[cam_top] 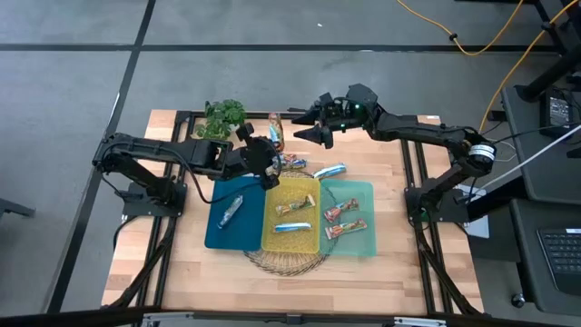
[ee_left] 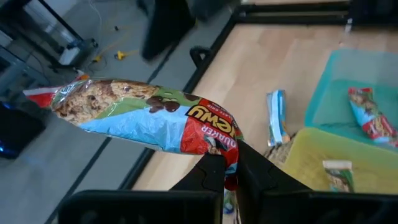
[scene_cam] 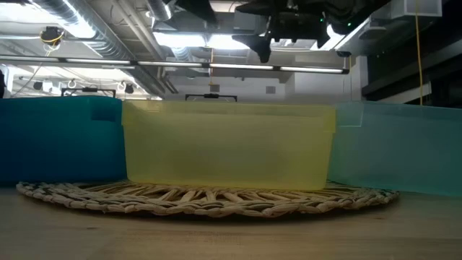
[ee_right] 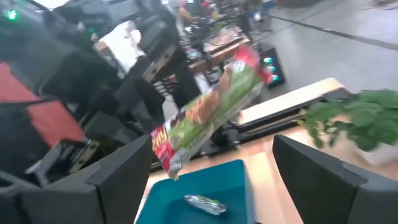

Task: Pick and place Granola Bars by type
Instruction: Put the red granola bar into the green bin

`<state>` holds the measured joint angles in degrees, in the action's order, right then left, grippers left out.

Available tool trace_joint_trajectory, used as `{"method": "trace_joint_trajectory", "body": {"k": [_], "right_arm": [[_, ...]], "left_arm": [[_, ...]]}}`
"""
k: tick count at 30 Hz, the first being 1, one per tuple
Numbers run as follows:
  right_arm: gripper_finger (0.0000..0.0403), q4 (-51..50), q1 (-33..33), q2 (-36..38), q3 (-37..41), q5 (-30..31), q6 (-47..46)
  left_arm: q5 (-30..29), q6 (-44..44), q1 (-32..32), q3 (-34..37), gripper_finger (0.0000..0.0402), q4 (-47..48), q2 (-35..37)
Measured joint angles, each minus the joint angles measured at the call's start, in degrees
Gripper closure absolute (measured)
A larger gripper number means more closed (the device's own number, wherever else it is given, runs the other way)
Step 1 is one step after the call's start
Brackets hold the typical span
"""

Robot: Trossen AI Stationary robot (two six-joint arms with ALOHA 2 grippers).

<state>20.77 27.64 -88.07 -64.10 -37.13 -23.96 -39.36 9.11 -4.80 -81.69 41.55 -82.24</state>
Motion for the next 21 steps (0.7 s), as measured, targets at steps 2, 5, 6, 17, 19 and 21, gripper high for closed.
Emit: {"method": "trace_joint_trajectory", "body": {"k": [2,5,6,17,19,21], "right_arm": [[0.0069,3.7,0.0,-1.5,0.0,-1.7,-2.1],[0.0069,9.8,0.0,-2.9,0.0,-3.1,-5.5],[0.0069,11.6,0.0,-3.2,0.0,-3.3,-6.3],[0.0069,17.7,0.0,-5.9,0.0,-5.2,-11.8],[0.0069,17.9,0.0,-6.2,0.0,-5.2,-11.8],[0.0069,18.7,0.0,-6.7,0.0,-5.1,-11.8]], "left_arm": [[-0.3,-1.3,0.0,-0.9,0.0394,0.0,0.0],[-0.5,-2.5,0.1,-1.7,0.0394,-0.1,0.0],[-0.6,-2.6,0.1,-1.7,0.0394,0.0,0.0],[-0.6,-2.5,0.1,-1.7,0.0394,-0.2,0.0],[-0.6,-2.6,0.1,-1.7,0.0394,-0.5,0.0],[-0.2,-3.0,0.1,-1.7,0.0394,-1.1,0.0]]}}
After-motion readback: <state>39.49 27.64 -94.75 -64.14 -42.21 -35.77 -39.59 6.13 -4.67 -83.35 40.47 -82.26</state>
